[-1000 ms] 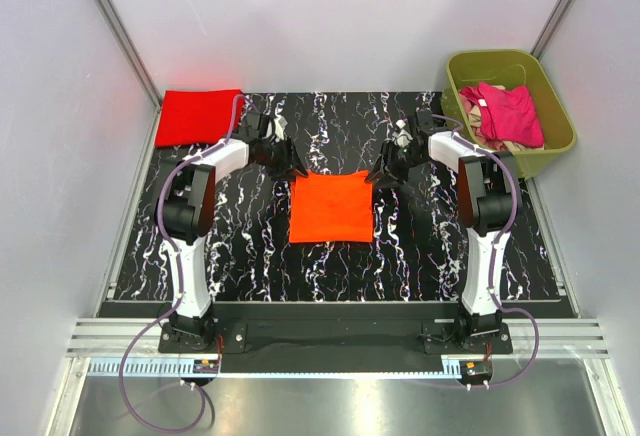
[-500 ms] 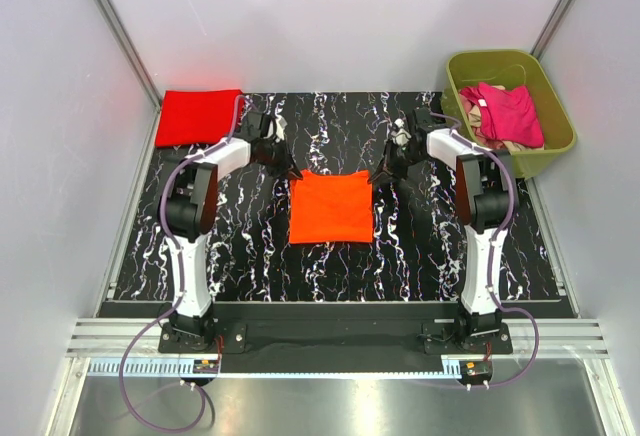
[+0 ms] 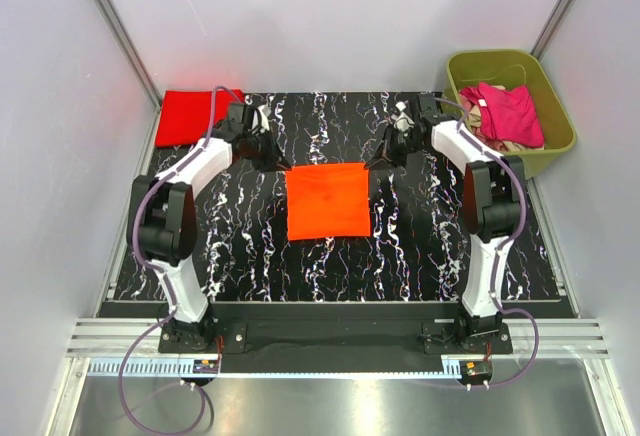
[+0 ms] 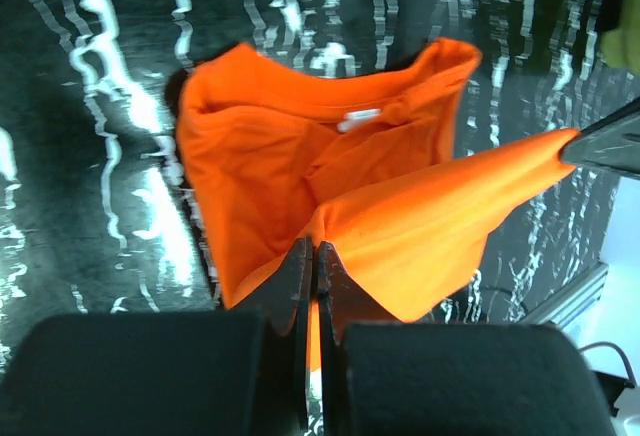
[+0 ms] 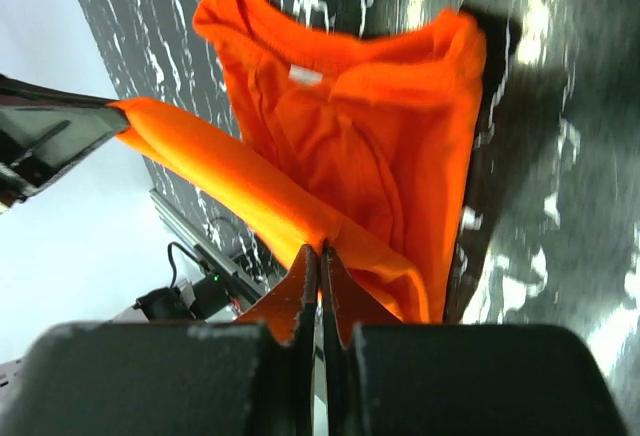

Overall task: Fold and stack the t-shirts
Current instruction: Fold the tshirt

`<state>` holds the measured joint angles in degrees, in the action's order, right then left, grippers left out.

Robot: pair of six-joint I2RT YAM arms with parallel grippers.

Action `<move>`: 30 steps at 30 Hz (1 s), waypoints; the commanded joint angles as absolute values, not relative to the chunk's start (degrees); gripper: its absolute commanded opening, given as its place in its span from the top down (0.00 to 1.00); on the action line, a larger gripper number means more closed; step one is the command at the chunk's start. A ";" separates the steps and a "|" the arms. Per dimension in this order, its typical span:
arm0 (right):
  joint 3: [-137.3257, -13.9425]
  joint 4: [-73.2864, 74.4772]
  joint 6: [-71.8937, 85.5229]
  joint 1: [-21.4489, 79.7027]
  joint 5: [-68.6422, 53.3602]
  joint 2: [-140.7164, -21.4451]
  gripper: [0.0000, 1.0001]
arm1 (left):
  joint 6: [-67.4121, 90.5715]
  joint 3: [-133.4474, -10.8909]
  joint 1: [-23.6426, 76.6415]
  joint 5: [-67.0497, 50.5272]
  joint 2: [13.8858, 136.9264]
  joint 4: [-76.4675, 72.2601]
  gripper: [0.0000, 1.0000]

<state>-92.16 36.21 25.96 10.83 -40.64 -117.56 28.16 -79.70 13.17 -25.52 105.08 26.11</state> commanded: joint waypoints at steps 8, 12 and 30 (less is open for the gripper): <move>-105.02 34.98 24.70 11.16 -39.56 -131.65 0.95 | 28.12 -89.20 10.46 -21.09 118.38 26.98 1.00; -106.00 34.98 24.61 10.99 -37.36 -133.24 0.94 | 27.34 -92.63 10.46 -21.62 121.55 26.98 0.98; -120.58 49.46 17.59 9.32 -25.33 -135.97 0.47 | 24.08 -101.08 10.72 -17.86 121.04 30.84 0.50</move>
